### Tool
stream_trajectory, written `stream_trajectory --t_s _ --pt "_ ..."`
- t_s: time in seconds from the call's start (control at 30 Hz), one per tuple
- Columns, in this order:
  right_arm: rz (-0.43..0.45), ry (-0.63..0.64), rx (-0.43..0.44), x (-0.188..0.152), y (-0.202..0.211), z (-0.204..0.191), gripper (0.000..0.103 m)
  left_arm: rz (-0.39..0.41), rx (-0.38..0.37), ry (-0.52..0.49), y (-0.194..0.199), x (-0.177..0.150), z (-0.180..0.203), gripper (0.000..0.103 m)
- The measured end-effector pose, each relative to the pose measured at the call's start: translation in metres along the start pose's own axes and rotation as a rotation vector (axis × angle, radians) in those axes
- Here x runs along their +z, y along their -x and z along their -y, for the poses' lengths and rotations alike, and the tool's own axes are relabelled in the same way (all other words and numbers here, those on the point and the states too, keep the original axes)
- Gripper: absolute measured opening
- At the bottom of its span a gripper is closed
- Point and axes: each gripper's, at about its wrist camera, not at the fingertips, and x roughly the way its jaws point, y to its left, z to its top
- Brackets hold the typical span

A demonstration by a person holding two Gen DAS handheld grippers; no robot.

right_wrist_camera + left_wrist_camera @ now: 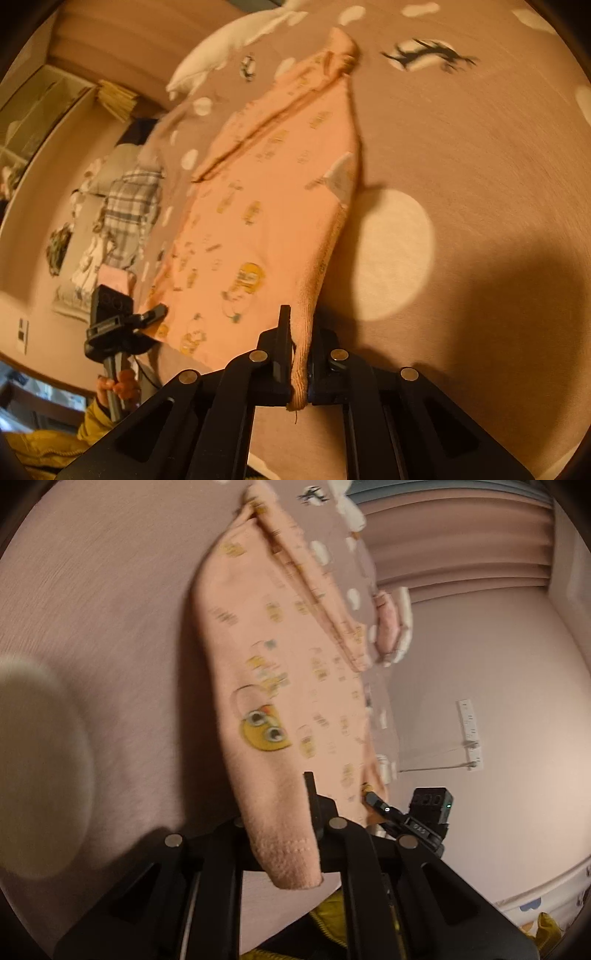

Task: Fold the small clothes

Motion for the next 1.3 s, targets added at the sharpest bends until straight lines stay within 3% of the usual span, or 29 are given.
stream_trajectory --t_s 0.33,0.63,0.9,1.13,1.3 --pt "0.158 0.062 0.135 0.049 0.011 -0.026 0.007 0.077 -0.123 -0.046 -0.002 0.036 0.034 0.007" --pt "0.261 0.096 0.152 0.111 0.010 -0.043 0.007 0.147 -0.150 -0.078 -0.008 0.093 0.059 0.007" --pt "0.327 0.066 0.138 0.180 -0.007 -0.038 0.007 0.221 -0.176 -0.055 -0.030 0.168 0.061 0.007" --pt "0.332 -0.003 0.094 0.242 -0.044 -0.019 0.007 0.255 -0.124 -0.030 -0.061 0.246 0.054 0.007" --pt "0.311 -0.089 0.036 0.274 -0.075 0.009 0.007 0.270 -0.019 -0.008 -0.082 0.294 0.040 0.007"
